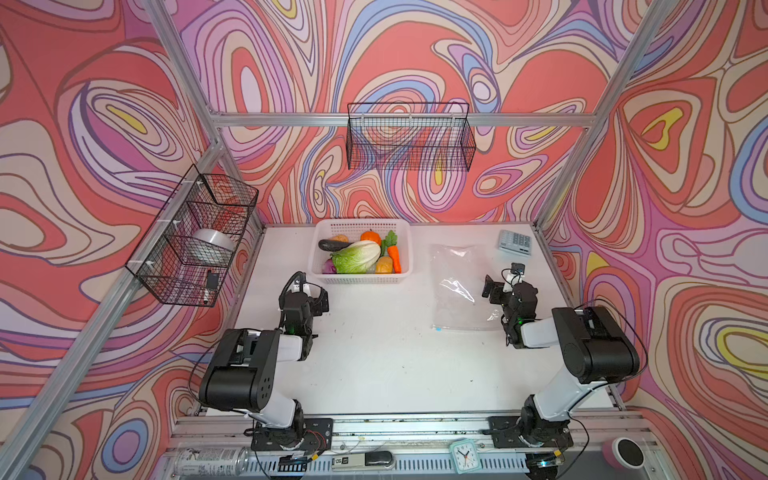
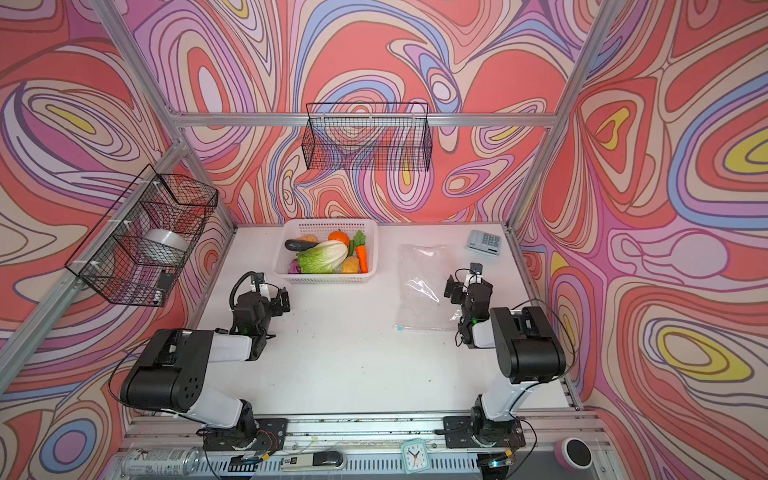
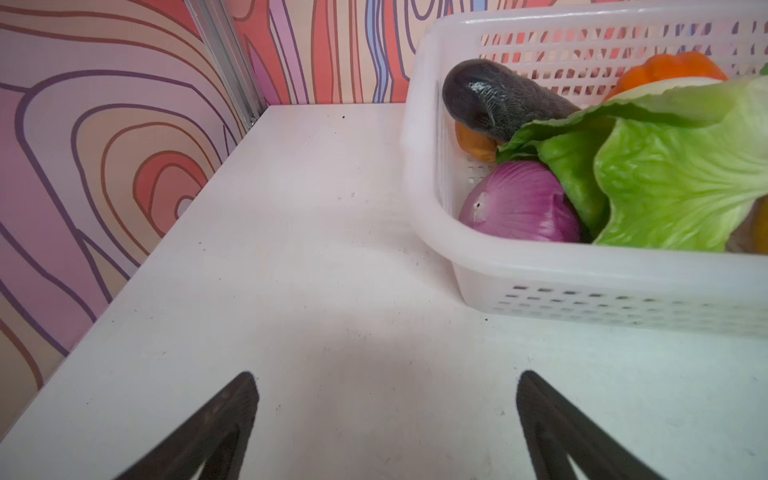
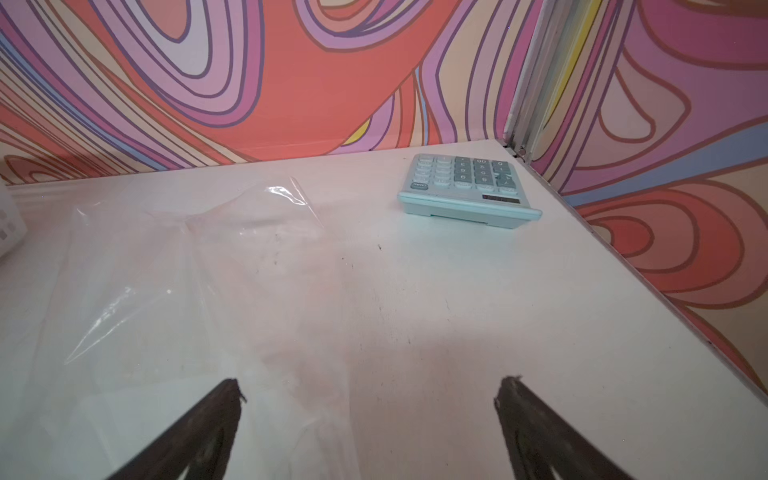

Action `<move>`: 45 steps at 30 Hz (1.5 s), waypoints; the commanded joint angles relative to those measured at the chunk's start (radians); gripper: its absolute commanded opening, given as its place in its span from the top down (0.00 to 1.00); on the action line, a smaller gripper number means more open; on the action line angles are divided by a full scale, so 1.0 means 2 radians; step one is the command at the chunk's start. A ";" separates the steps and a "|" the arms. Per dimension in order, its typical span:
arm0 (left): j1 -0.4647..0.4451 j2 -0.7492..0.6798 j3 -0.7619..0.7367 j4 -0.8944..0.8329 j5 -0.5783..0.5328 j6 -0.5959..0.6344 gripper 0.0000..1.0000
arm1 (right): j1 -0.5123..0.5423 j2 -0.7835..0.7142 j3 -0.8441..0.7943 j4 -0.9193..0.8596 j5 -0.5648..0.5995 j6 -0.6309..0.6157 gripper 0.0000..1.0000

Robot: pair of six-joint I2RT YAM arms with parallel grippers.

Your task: Place the food in the zip-top bag and seal the zipper

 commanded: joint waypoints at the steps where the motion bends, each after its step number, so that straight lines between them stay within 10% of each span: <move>1: 0.002 0.002 0.005 0.003 0.002 0.000 0.00 | 0.002 0.004 0.006 -0.002 0.003 -0.003 0.02; 29: 0.002 -0.016 -0.004 0.005 0.008 0.006 0.00 | 0.002 -0.007 0.006 -0.008 -0.006 -0.008 0.02; 45: 0.002 -0.191 0.167 -0.445 -0.041 -0.111 0.00 | 0.068 -0.163 0.166 -0.447 0.058 0.035 0.02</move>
